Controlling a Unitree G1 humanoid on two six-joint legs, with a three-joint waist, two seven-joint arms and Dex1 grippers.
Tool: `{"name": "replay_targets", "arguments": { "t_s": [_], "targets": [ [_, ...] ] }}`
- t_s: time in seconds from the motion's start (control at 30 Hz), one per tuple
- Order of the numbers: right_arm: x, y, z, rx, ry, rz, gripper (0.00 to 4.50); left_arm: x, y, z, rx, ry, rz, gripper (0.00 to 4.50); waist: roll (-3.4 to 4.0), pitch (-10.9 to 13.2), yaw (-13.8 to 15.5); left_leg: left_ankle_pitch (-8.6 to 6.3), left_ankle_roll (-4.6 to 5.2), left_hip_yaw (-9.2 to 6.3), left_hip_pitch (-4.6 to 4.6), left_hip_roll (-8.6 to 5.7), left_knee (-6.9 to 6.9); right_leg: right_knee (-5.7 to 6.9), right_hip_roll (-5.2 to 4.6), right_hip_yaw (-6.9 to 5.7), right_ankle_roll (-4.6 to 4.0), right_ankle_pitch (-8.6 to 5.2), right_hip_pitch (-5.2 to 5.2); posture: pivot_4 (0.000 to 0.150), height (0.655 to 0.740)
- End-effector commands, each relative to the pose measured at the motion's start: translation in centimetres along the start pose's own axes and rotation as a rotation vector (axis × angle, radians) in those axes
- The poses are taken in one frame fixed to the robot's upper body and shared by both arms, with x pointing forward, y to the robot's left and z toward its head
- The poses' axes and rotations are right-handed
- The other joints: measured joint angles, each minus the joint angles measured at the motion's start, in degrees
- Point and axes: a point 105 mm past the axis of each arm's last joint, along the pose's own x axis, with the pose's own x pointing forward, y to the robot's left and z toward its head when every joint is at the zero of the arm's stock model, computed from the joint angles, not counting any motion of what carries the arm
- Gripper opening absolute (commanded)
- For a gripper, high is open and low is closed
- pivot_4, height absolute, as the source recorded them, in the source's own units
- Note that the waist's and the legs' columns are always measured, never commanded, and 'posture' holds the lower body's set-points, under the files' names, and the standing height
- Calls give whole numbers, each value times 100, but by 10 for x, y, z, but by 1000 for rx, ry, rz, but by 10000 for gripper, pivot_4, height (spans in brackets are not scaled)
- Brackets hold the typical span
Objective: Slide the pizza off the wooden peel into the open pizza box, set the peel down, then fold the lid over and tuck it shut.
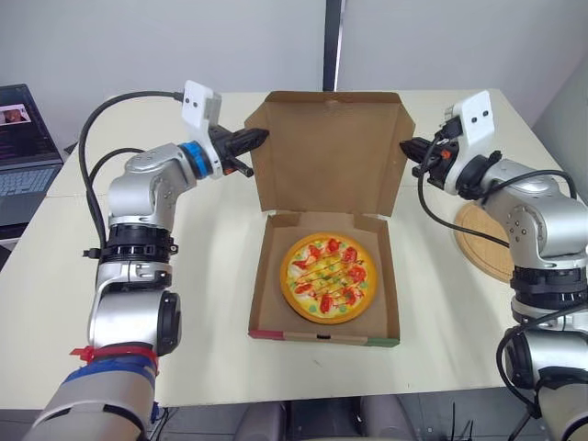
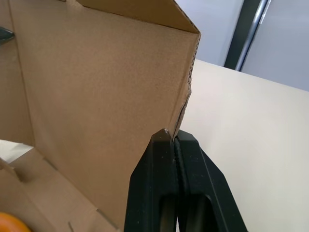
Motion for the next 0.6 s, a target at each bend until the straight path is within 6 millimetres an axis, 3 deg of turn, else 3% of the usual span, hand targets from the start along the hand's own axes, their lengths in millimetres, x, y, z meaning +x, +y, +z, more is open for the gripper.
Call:
{"name": "replay_targets", "arguments": {
  "t_s": [0.03,0.3,0.47,0.6],
  "targets": [
    [-2,7,38,-55,-128,-9,391,22,-21,17,45,-27,-45,0,0,0,0,0,0,1,0,0,1,2,0,0,0,0,-2,1500,7400],
    [7,-3,49,-96,-171,-87,391,47,-28,32,81,-88,-48,0,0,0,-16,1,-1,12,1,0,11,21,0,7,0,0,-7,1500,7400],
    [-2,5,62,-108,-205,-77,391,41,-37,48,100,-133,-81,0,0,0,-22,1,-1,13,-2,0,11,25,0,9,0,0,-12,1500,7400],
    [-5,8,64,-103,-227,-85,391,36,-30,60,110,-182,-28,0,0,0,-21,1,-1,12,-5,1,11,28,0,10,0,0,-15,1500,7400]
  ]
}}
